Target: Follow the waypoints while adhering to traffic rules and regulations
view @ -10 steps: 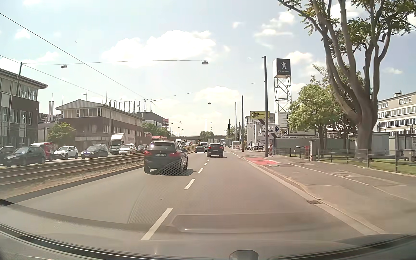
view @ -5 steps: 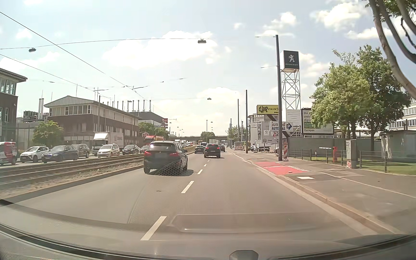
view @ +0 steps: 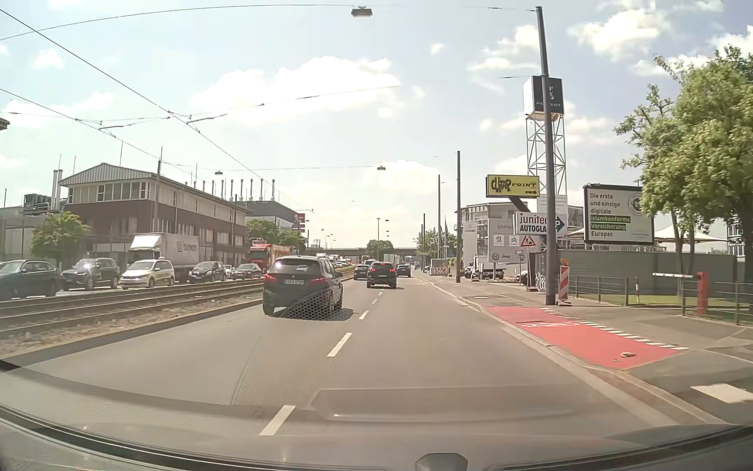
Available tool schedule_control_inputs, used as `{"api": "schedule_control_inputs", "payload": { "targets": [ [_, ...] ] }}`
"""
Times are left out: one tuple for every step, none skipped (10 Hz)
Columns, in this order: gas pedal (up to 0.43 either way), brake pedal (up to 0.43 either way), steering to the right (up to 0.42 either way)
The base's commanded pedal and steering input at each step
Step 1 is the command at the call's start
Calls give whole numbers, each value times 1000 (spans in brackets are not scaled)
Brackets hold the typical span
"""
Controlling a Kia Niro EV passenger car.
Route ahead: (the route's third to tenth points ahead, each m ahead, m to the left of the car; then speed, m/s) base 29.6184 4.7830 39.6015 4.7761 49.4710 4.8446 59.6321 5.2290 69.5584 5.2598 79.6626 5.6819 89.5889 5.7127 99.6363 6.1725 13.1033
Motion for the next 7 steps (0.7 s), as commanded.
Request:
{"api": "schedule_control_inputs", "payload": {
  "targets": [
    [59,30,0],
    [67,30,3],
    [67,30,4],
    [79,30,3],
    [87,30,2],
    [98,30,1],
    [110,30,1]
  ]
}}
